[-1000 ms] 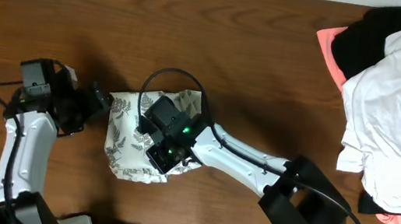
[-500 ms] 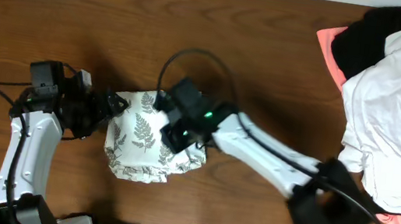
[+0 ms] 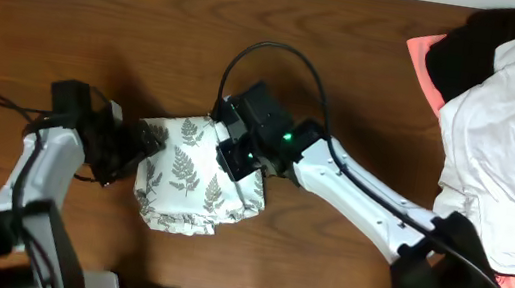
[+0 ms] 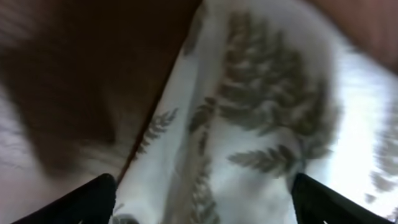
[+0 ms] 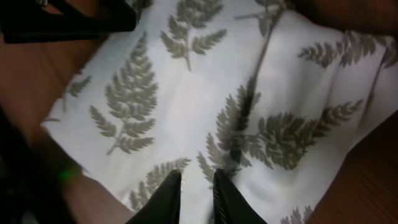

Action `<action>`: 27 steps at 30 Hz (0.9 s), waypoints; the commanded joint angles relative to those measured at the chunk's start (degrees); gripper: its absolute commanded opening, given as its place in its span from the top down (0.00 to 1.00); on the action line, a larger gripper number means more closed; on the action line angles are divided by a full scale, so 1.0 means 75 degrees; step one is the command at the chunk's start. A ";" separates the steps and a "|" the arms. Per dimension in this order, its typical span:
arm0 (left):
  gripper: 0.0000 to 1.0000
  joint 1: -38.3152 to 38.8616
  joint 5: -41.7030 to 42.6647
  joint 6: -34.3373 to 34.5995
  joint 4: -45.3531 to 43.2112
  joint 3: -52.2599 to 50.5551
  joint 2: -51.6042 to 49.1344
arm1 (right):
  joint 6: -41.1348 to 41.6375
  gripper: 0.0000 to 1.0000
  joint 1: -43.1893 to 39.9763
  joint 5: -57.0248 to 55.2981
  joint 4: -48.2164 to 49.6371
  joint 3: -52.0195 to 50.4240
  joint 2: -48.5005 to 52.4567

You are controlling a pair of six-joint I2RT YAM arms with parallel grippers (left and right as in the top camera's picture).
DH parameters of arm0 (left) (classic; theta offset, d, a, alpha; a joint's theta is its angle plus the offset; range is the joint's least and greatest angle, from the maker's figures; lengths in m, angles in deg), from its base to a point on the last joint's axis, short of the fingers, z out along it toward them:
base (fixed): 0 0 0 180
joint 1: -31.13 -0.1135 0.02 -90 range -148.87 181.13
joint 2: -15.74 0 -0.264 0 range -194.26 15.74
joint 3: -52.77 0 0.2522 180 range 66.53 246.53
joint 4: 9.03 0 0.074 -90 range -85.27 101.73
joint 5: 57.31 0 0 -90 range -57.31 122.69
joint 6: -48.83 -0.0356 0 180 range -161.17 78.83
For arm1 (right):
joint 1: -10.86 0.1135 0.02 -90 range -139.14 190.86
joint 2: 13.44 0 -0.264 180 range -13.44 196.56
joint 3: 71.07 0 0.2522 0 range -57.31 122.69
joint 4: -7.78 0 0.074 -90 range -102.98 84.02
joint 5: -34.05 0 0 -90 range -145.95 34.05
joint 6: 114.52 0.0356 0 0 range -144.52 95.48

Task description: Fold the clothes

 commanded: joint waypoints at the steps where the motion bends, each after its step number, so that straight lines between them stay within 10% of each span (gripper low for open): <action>1: 0.08 0.0012 -0.0047 -0.0271 -0.0117 0.0006 -0.0484 | 0.0041 0.83 0.0029 -0.0152 -0.0038 0.0015 0.0178; 27: 0.09 0.1501 0.1950 -0.0927 -0.0204 0.0006 -0.1996 | 0.0058 0.85 0.0111 -0.0087 0.0000 0.0015 0.1323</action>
